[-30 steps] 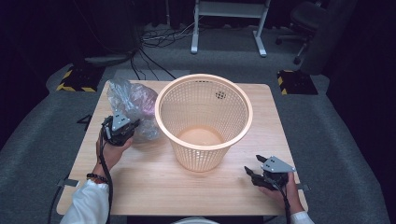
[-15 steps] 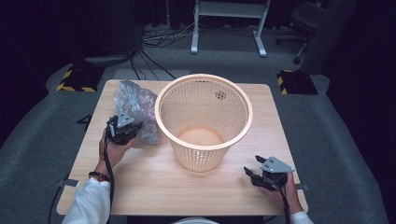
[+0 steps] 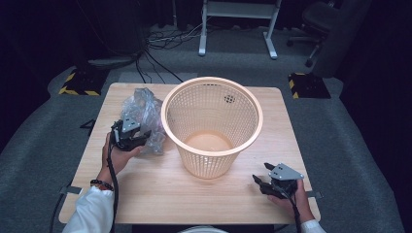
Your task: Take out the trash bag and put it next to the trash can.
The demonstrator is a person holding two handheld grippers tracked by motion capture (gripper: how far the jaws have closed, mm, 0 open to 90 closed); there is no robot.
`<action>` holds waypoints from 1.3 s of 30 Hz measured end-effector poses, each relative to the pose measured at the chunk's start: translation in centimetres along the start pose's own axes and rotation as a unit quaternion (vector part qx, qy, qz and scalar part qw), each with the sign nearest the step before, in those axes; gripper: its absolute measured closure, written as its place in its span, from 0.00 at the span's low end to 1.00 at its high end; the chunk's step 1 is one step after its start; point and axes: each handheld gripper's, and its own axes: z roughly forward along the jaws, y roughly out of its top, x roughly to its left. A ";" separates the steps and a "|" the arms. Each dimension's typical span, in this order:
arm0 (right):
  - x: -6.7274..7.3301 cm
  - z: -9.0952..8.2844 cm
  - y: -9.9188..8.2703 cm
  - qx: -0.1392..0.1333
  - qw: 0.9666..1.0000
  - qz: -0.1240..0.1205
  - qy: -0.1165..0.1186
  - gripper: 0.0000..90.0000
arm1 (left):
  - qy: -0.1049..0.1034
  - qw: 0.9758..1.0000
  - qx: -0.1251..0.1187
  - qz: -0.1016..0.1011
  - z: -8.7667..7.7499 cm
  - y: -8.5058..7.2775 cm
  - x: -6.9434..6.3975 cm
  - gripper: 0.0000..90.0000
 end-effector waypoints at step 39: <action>-0.5 0.8 -0.6 0.023 0.999 0.023 0.010 0.34 | -0.042 0.996 -0.044 0.063 -7.5 1.0 -3.0 0.17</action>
